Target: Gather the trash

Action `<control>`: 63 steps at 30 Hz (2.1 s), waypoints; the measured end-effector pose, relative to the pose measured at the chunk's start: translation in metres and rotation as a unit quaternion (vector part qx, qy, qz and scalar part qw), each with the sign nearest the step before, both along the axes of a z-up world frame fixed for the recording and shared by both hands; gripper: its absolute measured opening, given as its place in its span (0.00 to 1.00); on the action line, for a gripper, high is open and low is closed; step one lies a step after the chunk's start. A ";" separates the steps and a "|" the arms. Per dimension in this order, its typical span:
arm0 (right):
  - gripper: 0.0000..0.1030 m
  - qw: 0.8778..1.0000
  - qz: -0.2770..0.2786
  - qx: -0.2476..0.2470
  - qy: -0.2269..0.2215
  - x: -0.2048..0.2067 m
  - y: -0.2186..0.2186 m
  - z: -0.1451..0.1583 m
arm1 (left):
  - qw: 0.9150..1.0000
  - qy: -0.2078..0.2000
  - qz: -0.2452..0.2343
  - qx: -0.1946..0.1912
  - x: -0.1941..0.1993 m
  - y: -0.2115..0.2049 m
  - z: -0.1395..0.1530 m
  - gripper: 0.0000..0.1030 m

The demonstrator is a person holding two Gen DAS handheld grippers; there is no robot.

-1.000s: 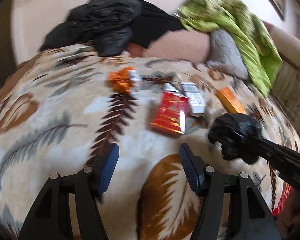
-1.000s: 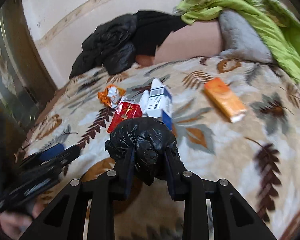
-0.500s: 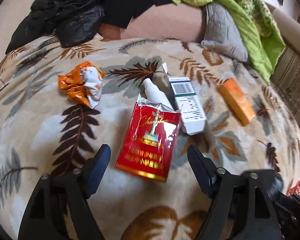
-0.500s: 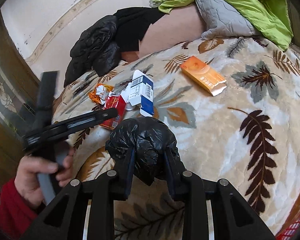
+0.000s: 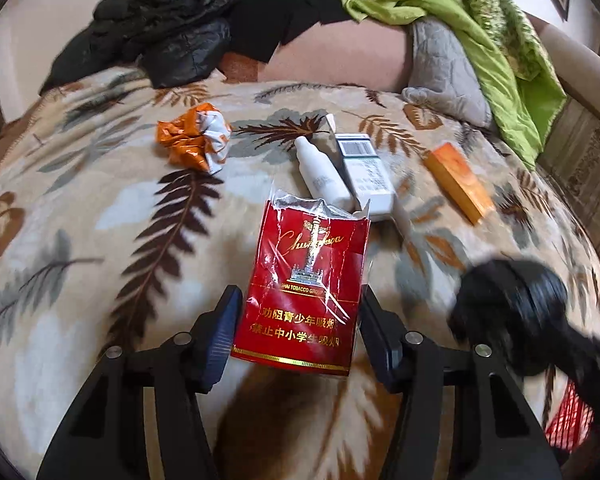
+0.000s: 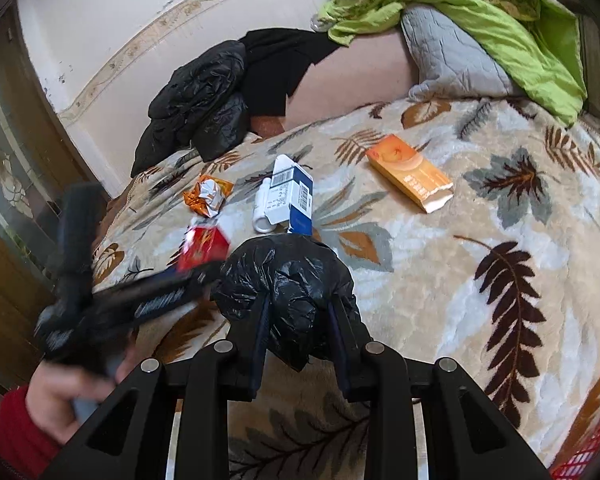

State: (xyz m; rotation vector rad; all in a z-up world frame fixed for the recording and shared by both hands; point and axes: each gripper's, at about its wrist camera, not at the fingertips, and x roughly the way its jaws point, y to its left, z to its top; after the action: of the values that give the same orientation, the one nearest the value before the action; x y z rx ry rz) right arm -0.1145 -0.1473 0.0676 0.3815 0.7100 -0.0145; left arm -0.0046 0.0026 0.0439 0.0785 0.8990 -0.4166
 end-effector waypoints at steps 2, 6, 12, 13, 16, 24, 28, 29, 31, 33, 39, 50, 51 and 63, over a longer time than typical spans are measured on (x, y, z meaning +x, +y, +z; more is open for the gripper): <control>0.29 1.000 -0.001 -0.010 -0.006 -0.003 0.003 0.003 | 1.000 -0.005 0.006 -0.003 -0.019 0.005 0.005 0.55; 0.29 1.000 0.004 -0.025 -0.012 -0.010 0.011 0.006 | 1.000 -0.020 0.021 0.001 -0.059 0.019 0.012 0.55; 0.29 0.999 0.017 -0.045 -0.021 -0.020 0.025 0.010 | 0.996 -0.065 0.054 0.021 -0.101 0.033 0.014 0.55; 0.29 0.999 0.018 -0.047 -0.020 -0.020 0.026 0.009 | 0.996 -0.067 0.056 0.029 -0.101 0.032 0.012 0.55; 0.29 0.999 0.016 -0.046 -0.011 -0.017 0.024 0.006 | 0.994 -0.077 0.064 0.038 -0.100 0.034 0.010 0.55; 0.29 1.000 0.010 -0.026 0.008 -0.007 0.017 -0.002 | 0.993 -0.089 0.062 0.048 -0.097 0.031 0.007 0.55; 0.29 0.999 0.013 -0.031 0.008 -0.006 0.018 -0.003 | 0.992 -0.096 0.060 0.051 -0.098 0.029 0.006 0.55; 0.29 0.999 0.014 -0.032 0.008 -0.006 0.018 -0.003 | 0.992 -0.096 0.060 0.052 -0.097 0.029 0.006 0.55; 0.29 0.999 0.013 -0.032 0.008 -0.006 0.018 -0.003 | 0.992 -0.096 0.061 0.051 -0.098 0.029 0.006 0.55; 0.29 0.999 0.014 -0.032 0.008 -0.006 0.018 -0.003 | 0.992 -0.098 0.061 0.053 -0.097 0.028 0.006 0.55; 0.29 0.999 0.015 -0.035 0.007 -0.007 0.019 -0.003 | 0.991 -0.102 0.059 0.059 -0.095 0.026 0.004 0.55; 0.29 0.999 0.015 -0.035 0.007 -0.008 0.018 -0.003 | 0.991 -0.101 0.059 0.059 -0.095 0.026 0.004 0.55; 0.29 0.999 0.015 -0.035 0.007 -0.008 0.019 -0.003 | 0.991 -0.100 0.059 0.059 -0.094 0.026 0.003 0.55; 0.29 0.999 0.015 -0.036 0.007 -0.008 0.020 -0.003 | 0.992 -0.099 0.058 0.061 -0.094 0.026 0.002 0.55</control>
State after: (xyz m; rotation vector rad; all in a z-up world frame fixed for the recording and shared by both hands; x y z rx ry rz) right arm -0.1222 -0.1269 0.0650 0.3026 0.7280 -0.0133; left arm -0.0985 0.0287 0.0457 0.1756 0.7284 -0.2409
